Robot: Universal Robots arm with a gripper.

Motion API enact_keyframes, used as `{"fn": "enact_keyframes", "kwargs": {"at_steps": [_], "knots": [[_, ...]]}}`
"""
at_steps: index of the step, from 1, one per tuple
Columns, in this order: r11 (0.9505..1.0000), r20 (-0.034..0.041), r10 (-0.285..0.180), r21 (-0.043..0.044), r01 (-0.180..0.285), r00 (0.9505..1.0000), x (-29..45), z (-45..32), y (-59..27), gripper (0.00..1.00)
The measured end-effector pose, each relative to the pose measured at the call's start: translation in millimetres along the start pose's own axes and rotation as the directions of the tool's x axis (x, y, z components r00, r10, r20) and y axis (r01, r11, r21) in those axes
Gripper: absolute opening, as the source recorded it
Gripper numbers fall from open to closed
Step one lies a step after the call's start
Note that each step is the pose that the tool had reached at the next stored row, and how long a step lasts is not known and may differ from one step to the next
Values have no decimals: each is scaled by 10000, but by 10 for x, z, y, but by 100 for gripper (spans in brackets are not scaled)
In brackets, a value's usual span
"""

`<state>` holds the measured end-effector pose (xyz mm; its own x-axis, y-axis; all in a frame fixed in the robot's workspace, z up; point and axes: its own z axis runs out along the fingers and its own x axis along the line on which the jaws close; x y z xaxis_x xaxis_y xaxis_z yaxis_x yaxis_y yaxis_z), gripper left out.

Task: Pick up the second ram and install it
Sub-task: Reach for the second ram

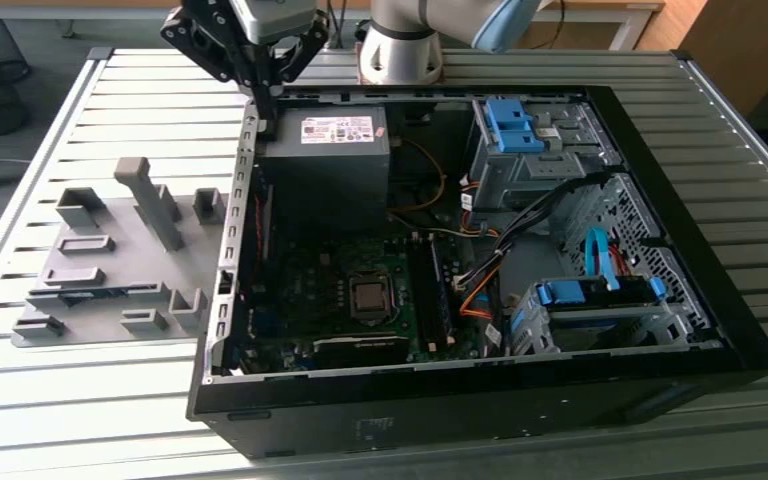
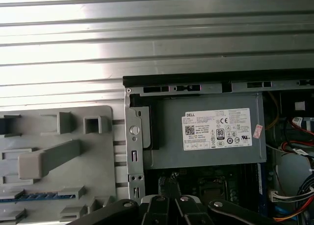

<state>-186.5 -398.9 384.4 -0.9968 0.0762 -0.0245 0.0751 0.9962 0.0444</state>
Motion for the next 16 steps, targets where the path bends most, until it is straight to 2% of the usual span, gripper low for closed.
{"fn": "enact_keyframes", "kwargs": {"at_steps": [8, 16], "knots": [[10000, 0, 0, 1, 0, 10000, 57, 2, -5, 11], [10000, 0, 0, 0, 0, 10000, 238, 1, -18, 11]]}}
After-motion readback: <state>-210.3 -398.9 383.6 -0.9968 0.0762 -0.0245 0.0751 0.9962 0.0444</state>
